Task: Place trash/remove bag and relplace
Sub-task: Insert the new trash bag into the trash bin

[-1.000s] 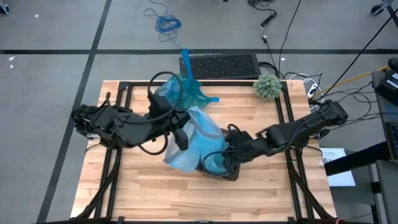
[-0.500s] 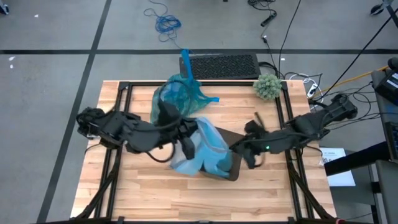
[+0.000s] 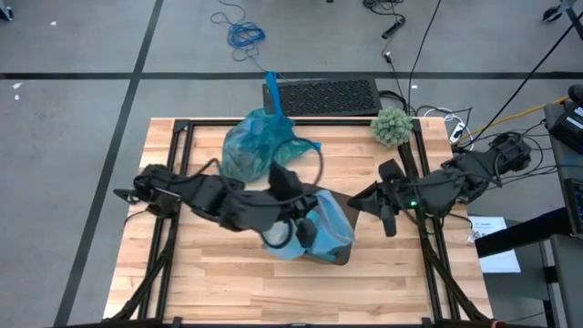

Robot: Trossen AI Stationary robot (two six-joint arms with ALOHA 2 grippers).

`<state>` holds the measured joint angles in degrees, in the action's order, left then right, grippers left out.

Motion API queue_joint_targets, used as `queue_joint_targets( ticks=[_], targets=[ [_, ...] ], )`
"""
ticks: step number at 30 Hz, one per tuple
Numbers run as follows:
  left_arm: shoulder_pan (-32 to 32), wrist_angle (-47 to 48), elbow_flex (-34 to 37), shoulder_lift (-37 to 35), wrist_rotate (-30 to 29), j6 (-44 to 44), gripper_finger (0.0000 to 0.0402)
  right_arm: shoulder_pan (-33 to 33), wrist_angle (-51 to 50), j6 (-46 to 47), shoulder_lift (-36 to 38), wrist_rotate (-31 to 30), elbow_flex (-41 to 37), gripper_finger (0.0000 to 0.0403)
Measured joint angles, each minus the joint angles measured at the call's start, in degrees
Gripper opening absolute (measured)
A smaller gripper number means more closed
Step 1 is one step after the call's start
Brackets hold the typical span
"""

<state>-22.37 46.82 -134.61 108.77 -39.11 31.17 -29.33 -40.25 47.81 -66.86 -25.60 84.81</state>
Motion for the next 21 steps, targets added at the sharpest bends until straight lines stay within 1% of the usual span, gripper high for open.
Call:
queue_joint_targets(
  ticks=[3, 8, 11, 15, 21],
  targets=[
    [1.4, 0.0, 0.0, 2.3, 3.7, 0.0, 0.0000, -0.1, -1.1, -1.1, 0.1, 0.1, 1.6, 0.0000],
    [3.8, -0.3, 0.0, 6.0, 9.1, 0.3, 0.0000, -0.5, -6.1, -3.3, 0.0, 0.0, 5.2, 0.0000],
    [5.1, -2.1, 0.0, 8.1, 12.5, 1.3, 0.0000, -0.6, -10.0, -4.0, 0.0, 0.1, 8.0, 0.0000],
    [6.4, -3.8, 0.0, 10.8, 15.2, 1.5, 0.0000, -0.6, -15.3, -5.5, 0.0, 0.0, 11.8, 0.0000],
    [7.9, -4.4, 0.0, 14.2, 19.4, 3.0, 0.0000, -0.5, -19.4, -7.9, 0.0, 0.0, 15.1, 0.0000]
  ],
)
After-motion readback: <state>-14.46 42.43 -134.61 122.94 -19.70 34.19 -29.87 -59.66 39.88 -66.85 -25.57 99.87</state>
